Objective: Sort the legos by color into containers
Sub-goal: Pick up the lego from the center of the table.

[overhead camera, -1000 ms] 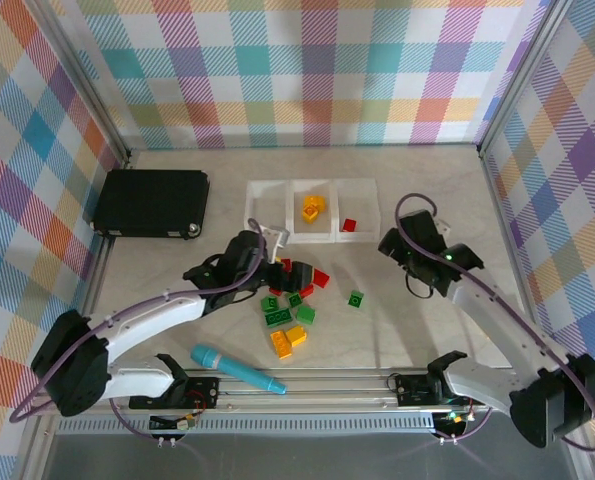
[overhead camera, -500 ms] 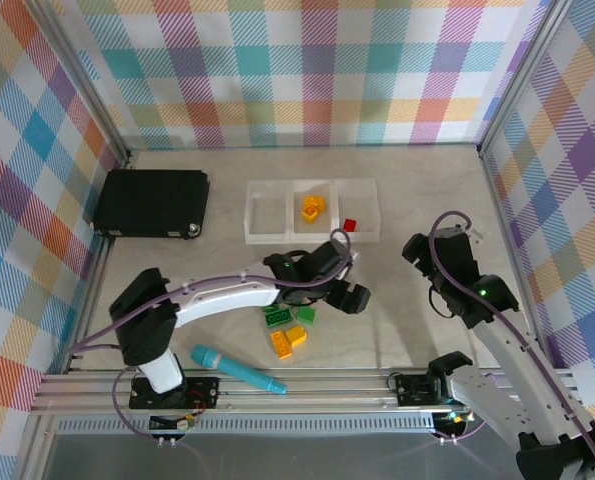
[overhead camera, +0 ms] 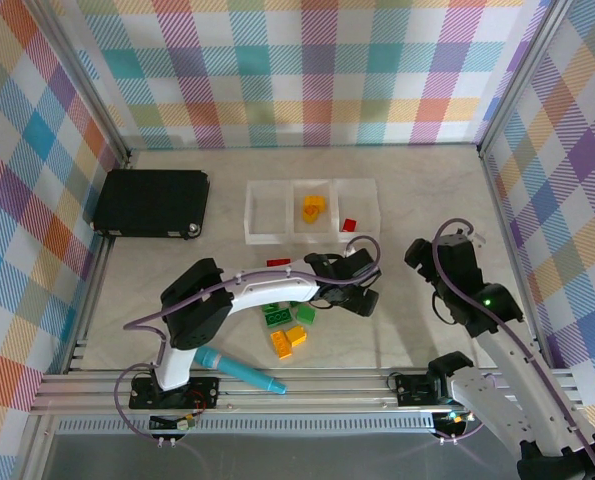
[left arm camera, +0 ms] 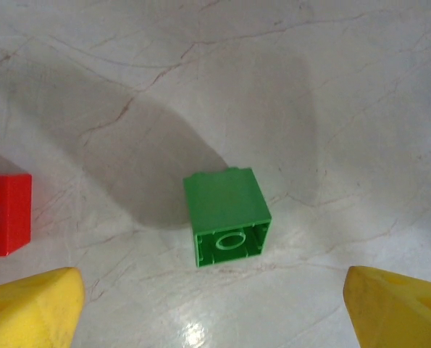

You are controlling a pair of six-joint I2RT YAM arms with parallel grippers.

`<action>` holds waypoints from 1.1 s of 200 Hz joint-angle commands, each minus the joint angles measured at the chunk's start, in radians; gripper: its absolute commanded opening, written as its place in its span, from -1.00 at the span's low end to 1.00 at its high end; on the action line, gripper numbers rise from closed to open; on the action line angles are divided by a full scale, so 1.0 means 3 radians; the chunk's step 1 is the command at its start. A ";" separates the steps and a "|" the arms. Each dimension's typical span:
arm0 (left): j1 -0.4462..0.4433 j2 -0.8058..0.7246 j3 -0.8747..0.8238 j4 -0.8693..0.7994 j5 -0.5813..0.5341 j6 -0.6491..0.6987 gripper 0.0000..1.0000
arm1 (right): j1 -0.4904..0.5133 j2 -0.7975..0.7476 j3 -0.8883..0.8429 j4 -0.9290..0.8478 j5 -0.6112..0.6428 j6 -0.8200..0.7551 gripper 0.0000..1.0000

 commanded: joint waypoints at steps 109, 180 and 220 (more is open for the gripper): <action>-0.0054 0.0529 0.0559 -0.0405 -0.0127 -0.0006 0.55 | -0.0013 -0.0210 -0.0166 -0.0090 0.0090 -0.0127 0.83; -0.0010 0.0700 0.0691 -0.0458 -0.0088 0.0035 0.38 | -0.0013 -0.0239 -0.0200 -0.0087 0.0089 -0.0177 0.83; 0.0047 0.0735 0.0707 -0.0443 -0.0030 0.0034 0.26 | -0.0014 -0.0238 -0.0201 -0.0102 0.0104 -0.0193 0.83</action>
